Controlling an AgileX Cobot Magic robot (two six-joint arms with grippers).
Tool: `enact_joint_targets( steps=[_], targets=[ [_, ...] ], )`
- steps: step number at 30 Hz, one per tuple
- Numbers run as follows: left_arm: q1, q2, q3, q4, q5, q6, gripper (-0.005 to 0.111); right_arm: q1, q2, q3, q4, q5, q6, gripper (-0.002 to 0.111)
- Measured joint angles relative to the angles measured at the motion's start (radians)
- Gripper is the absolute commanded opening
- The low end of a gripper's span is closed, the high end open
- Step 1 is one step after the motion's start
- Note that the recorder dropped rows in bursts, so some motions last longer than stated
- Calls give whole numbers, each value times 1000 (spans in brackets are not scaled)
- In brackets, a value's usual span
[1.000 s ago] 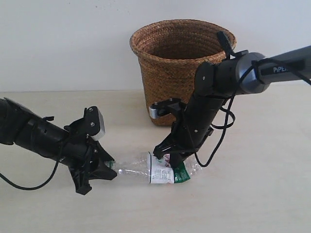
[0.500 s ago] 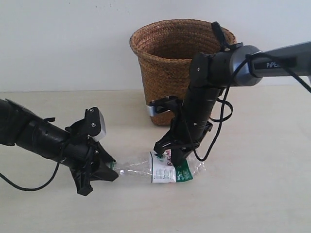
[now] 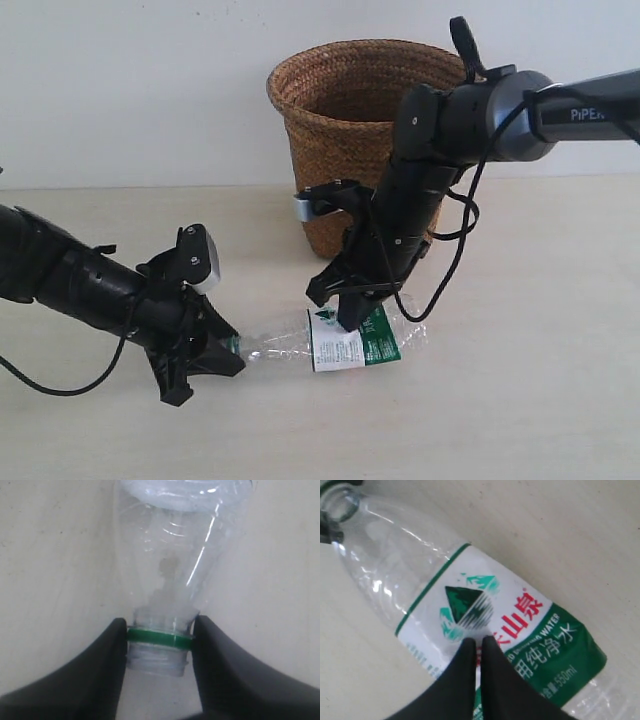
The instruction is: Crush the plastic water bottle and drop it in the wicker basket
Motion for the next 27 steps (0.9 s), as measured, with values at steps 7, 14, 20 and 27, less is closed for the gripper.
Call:
enact_joint_targets(
  steps=[7, 14, 20, 27],
  targets=[
    [0, 8, 0, 0, -2, 0, 4, 2, -11, 6, 87, -11, -45, 0],
    [0, 8, 0, -4, 0, 0, 4, 2, -23, 92, 124, -103, -87, 0],
    [0, 8, 0, -7, 2, 0, 4, 8, -23, 126, 130, -163, -89, 0],
    [0, 6, 0, -7, -9, 0, 4, 18, 62, 113, 154, -200, -102, 0]
  ],
)
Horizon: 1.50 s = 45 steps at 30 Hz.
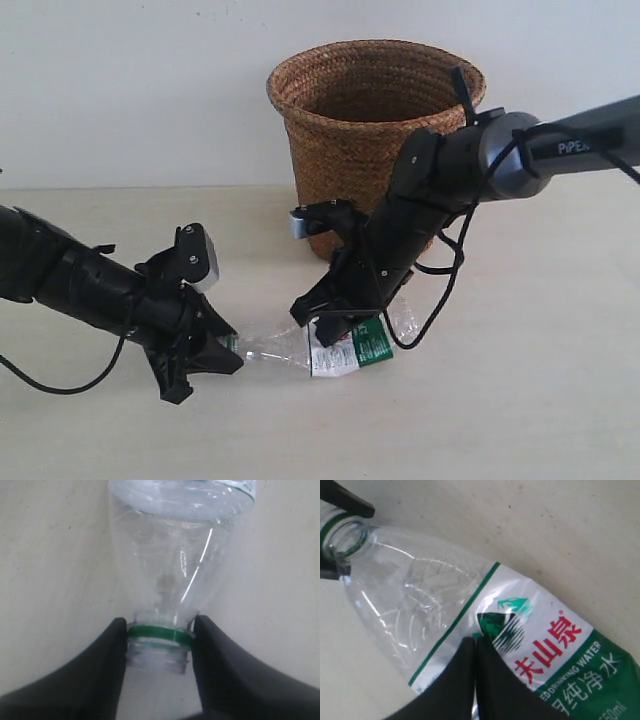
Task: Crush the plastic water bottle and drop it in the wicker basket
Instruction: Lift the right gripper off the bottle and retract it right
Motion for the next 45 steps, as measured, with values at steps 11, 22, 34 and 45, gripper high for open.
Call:
enact_joint_targets(
  steps=[11, 22, 34, 45],
  targets=[
    [0, -2, 0, 2, -9, 0, 4, 0, 79, -92, -24, 78, 52, 0],
    [2, -2, 0, 6, -14, 0, 4, 8, 38, -106, -56, 97, 61, 0],
    [-2, 1, 0, 6, -9, 0, 4, 19, -93, -41, -34, 59, -4, 0],
    [-3, 1, 0, 6, -9, 0, 4, -120, -287, 206, 26, -128, -44, 0]
  ],
)
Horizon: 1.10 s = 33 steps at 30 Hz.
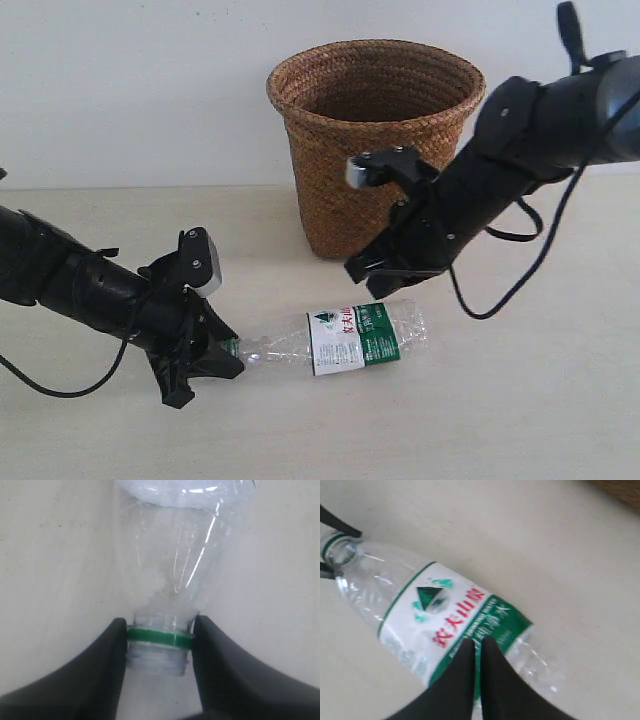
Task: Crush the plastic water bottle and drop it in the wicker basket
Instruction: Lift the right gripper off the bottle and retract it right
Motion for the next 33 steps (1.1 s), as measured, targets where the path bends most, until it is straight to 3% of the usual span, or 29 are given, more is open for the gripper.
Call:
enact_joint_targets(
  steps=[10, 18, 27, 33],
  targets=[
    [-1, -13, 0, 4, 5, 0, 4, -191, -249, 355, 107, -416, -28, 0],
    [-1, -23, 0, 4, 5, 0, 4, -208, -428, 667, 126, -882, 94, 0],
    [-1, -23, 0, 4, 5, 0, 4, -208, -593, 1035, -355, -1420, 667, 0],
    [-1, -23, 0, 4, 11, 0, 4, -208, -648, 1246, -437, -1788, 749, 0]
  ],
)
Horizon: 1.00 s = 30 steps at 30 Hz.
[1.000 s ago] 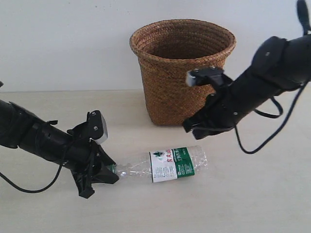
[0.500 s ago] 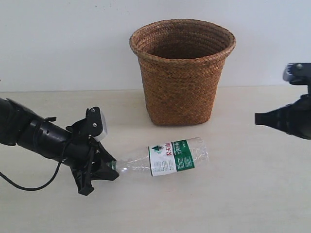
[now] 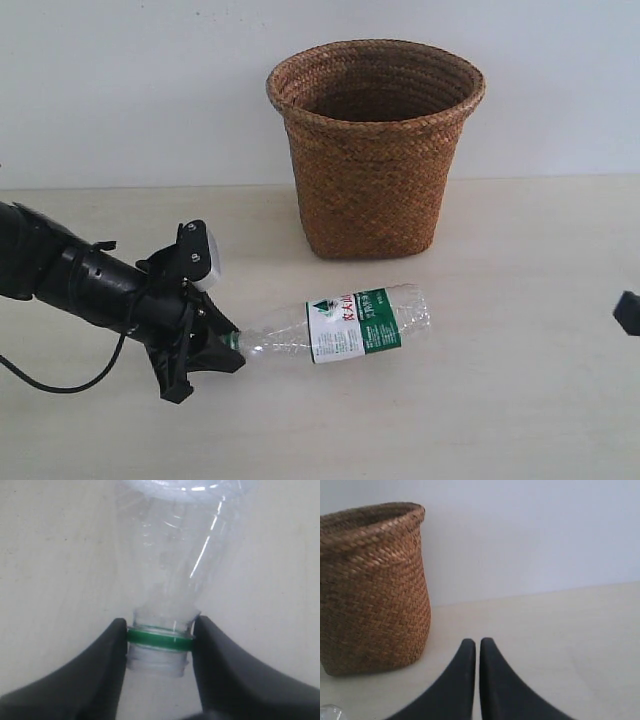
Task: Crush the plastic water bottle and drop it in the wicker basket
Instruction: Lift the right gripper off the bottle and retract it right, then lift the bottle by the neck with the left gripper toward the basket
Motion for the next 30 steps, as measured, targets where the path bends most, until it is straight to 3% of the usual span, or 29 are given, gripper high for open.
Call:
enact_joint_targets(
  steps=[5, 18, 25, 30],
  targets=[
    [0, 0, 0, 0, 9, 0, 4, 0, -85, 36, -11, -26, 4, 0],
    [0, -24, 0, 0, 33, 0, 4, 0, -822, 38, -15, 667, -41, 0],
    [0, -78, 0, 2, 83, 0, 4, 0, -1166, 38, -15, 922, -45, 0],
    [0, -112, 0, 2, 120, -25, 4, 0, -1252, 38, -15, 1037, -62, 0]
  ],
)
